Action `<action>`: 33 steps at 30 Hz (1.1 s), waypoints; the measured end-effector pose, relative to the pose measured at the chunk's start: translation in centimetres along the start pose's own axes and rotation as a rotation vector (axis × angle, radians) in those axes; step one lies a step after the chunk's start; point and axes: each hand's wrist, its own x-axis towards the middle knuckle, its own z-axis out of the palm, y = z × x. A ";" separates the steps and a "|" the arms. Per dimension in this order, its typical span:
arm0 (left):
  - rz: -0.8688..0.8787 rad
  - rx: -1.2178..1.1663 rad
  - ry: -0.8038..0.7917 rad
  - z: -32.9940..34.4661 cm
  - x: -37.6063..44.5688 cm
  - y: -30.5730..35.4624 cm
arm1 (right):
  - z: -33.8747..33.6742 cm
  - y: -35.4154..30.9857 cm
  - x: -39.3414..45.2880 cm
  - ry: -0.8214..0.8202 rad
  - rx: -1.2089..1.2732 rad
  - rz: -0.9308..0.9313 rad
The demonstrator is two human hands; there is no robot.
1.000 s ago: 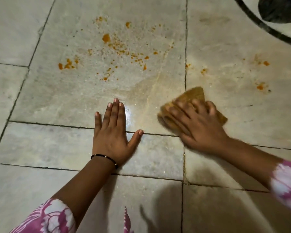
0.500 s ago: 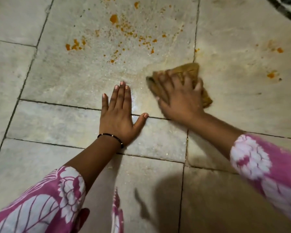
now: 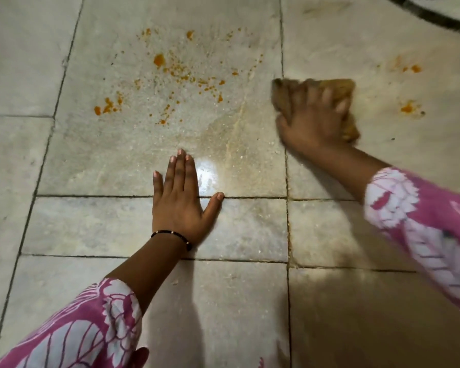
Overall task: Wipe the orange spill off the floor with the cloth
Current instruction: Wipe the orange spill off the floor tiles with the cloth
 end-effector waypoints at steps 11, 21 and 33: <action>0.012 -0.006 0.022 0.2 0.3 -0.2 | 0.4 8.1 -13.3 -0.047 -0.065 -0.542; 0.001 -0.015 0.014 0.0 -0.1 0.0 | -0.1 0.3 -5.6 -0.069 -0.071 -0.195; 0.396 -0.089 -0.098 -0.1 5.6 14.0 | 0.5 14.5 -8.5 -0.018 0.022 -0.109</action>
